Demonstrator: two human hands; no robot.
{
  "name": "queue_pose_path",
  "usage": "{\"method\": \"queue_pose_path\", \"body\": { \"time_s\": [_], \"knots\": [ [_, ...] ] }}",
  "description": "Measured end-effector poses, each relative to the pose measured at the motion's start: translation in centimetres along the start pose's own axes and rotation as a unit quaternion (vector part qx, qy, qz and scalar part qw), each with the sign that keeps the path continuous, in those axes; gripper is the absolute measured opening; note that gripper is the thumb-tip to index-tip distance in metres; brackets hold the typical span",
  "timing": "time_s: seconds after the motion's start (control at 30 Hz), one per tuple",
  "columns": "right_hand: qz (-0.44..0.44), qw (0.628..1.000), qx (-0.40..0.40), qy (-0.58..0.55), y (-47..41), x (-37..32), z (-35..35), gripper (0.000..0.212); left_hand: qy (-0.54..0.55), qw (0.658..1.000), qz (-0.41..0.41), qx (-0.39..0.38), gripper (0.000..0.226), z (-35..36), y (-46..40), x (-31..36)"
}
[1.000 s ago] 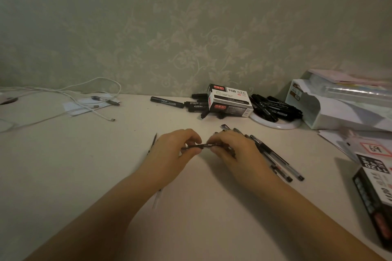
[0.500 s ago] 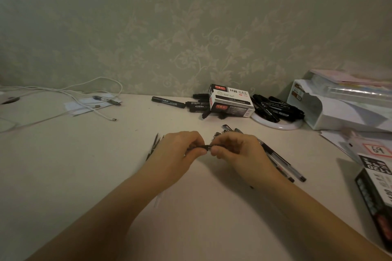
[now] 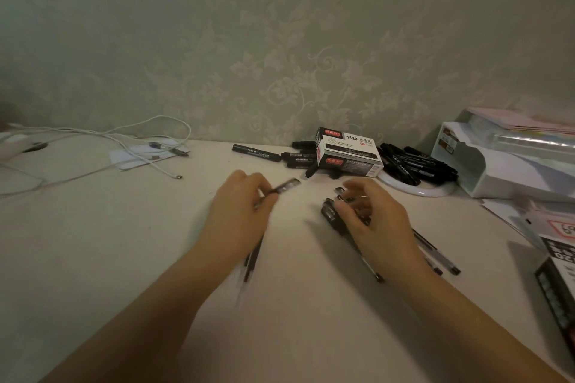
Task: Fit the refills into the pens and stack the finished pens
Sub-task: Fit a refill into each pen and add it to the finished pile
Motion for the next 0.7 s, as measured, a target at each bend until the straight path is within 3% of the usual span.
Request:
{"method": "queue_pose_path", "body": {
  "time_s": [0.1,0.3,0.7],
  "knots": [
    [0.010,0.998,0.016,0.064,0.0,0.6,-1.0,0.020,-0.096,0.990,-0.091,0.039,0.016,-2.3,-1.3,-4.2],
    [0.010,0.985,-0.028,0.173,0.3,0.9,-0.4,0.004,-0.182,0.961,-0.205,-0.047,0.027,-1.3,-1.3,-9.9],
    [-0.001,0.942,-0.098,0.320,0.6,0.4,1.2,0.016,-0.212,0.958,-0.182,-0.056,0.031,-1.0,-0.9,-8.5]
  ]
}}
Point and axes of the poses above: each hand's wrist, its own y-axis away from the middle knuckle, its own z-axis out of the palm, x = y × z, the point moved 9 cm from there along -y, towards the middle knuckle, and after that the axes turned 5 degrees about -z, right-handed, at the moved point
